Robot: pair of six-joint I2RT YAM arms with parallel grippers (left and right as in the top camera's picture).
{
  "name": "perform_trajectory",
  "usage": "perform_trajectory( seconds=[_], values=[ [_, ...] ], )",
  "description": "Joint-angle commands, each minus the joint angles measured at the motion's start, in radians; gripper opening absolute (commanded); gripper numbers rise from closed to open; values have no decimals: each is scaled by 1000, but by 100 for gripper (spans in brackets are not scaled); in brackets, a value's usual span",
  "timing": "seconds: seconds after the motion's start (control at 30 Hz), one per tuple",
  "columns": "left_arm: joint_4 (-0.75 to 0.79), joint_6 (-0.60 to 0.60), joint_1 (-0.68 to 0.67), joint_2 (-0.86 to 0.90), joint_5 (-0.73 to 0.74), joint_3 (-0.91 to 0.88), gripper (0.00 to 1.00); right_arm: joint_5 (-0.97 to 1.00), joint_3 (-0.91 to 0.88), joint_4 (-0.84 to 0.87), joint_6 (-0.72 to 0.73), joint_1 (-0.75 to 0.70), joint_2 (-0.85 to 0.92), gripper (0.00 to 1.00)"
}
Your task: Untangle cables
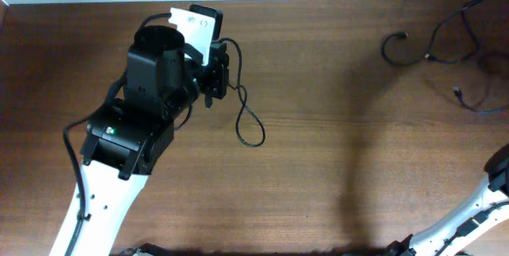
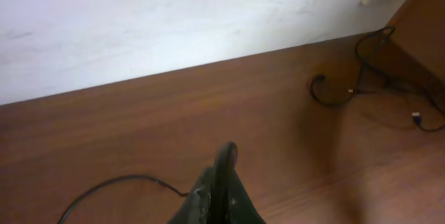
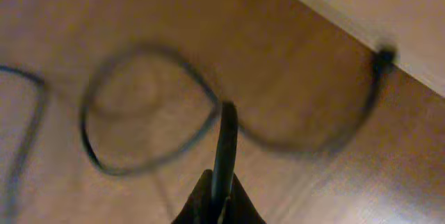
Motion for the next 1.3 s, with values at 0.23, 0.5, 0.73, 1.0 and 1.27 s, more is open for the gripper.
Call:
perform_trajectory(
  seconds=[0.23, 0.5, 0.73, 1.0, 1.27],
  values=[
    [-2, -9, -5, -8, -7, 27, 0, -44, -18, 13, -1, -137, 0, 70],
    [-6, -9, -5, -8, -7, 27, 0, -109, -4, -15, 13, -114, -53, 99],
    [19, -10, -5, -8, -6, 27, 0, -182, 171, -155, 9, 19, -245, 99],
    [441, -43, -99, 16, 43, 27, 0, -160, 257, -270, -10, 251, -347, 99],
    [644, -145, -278, 187, 54, 27, 0, -160, 257, -300, -43, 313, -435, 99]
  ],
)
